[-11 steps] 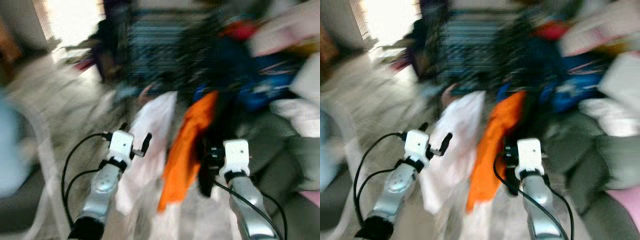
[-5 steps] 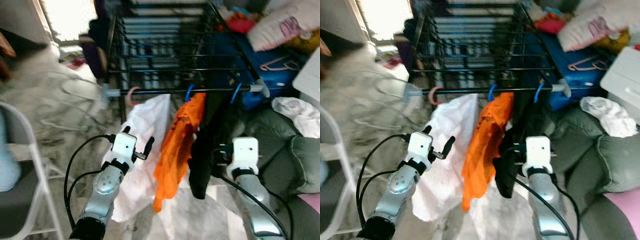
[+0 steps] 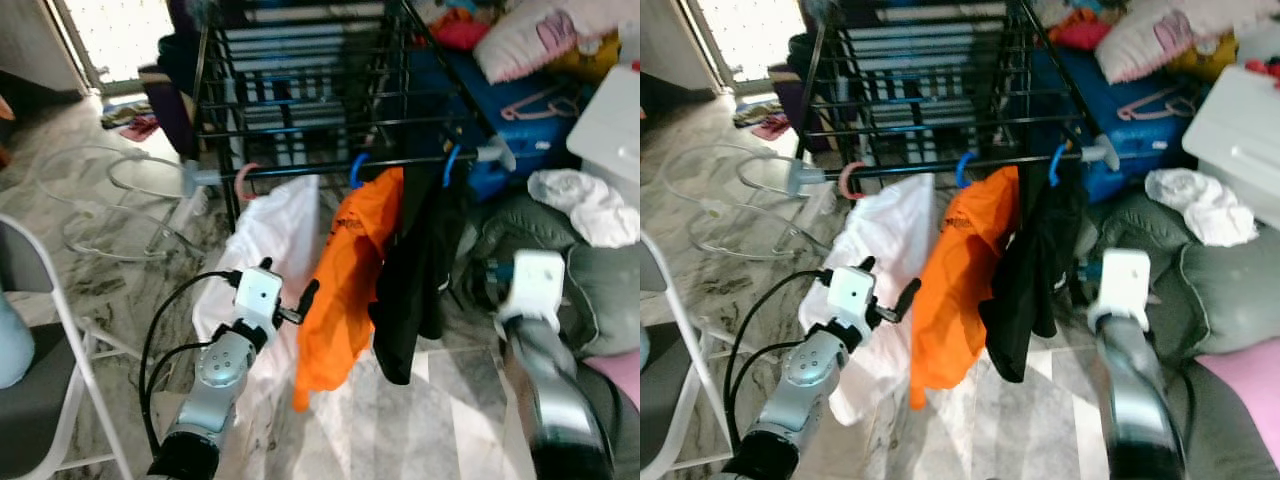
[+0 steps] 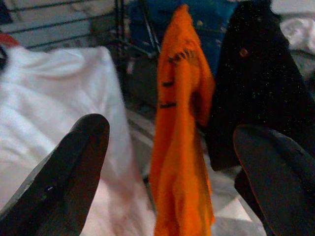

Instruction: Hang hanger

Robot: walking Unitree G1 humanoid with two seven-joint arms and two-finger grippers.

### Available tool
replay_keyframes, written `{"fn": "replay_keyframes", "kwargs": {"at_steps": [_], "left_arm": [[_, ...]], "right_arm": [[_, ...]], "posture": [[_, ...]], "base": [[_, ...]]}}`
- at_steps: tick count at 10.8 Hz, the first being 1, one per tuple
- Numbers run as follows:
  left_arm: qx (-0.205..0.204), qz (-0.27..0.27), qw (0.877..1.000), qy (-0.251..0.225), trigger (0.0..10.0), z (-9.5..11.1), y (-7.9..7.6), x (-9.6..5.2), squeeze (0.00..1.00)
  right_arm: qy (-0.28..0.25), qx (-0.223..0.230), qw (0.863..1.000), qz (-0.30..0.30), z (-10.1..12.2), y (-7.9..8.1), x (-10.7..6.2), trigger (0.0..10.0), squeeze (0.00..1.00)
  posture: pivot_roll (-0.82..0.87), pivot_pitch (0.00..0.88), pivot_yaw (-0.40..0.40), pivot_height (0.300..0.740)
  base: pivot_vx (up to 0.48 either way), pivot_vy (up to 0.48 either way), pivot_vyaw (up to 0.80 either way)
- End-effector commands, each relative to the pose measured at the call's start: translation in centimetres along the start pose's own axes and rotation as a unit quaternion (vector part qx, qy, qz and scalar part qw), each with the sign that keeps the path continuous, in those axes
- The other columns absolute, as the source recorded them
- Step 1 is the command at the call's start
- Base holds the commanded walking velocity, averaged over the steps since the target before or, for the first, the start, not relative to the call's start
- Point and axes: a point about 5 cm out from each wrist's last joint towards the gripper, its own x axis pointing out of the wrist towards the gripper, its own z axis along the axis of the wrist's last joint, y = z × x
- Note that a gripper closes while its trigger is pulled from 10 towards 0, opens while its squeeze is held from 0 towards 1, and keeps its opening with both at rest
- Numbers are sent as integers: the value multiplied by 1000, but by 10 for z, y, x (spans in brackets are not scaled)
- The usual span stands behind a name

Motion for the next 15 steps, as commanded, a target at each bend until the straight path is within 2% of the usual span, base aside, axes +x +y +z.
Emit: {"fn": "replay_keyframes", "kwargs": {"at_steps": [1,4,5,7,9,10,11,12,14,15], "left_arm": [[1,-8,1000,-1,10000,3,1,2,0],[1,0,1000,-1,10000,5,4,2,0],[0,-1,1000,0,10000,4,4,1,0],[0,1,1000,2,10000,3,5,0,0],[-3,6,1000,4,10000,3,6,0,0],[-3,6,1000,5,10000,3,5,0,0],[-4,5,1000,6,10000,2,5,0,0],[-5,5,1000,7,10000,2,5,1,0],[-7,3,1000,6,10000,3,3,4,0],[-9,0,1000,6,10000,3,1,5,0]], "right_arm": [[5,8,1000,8,0,3,4,10000,0],[-23,9,997,77,20,28,17,10000,0],[-8,2,994,107,17,39,21,10000,0],[51,20,993,109,2,43,27,10000,0],[107,30,984,139,-19,48,23,10000,0],[120,31,983,135,-26,45,22,10000,0],[122,15,987,100,-32,29,23,10000,0],[113,14,990,88,-30,22,24,10000,0],[85,-29,994,62,-23,5,24,10000,0],[78,-67,994,41,-20,-6,25,10000,0]], "posture": [[-278,108,38,740],[-259,125,36,740],[-253,125,37,740],[-243,123,34,740],[-232,115,37,740],[-231,112,39,740],[-236,108,43,740],[-241,108,46,740],[-251,105,49,740],[-265,105,50,740]], "base": [[0,0,0],[0,0,0],[0,0,0],[0,0,0],[0,0,0],[0,0,0],[0,0,0],[0,0,0],[0,0,0],[0,0,0]]}}
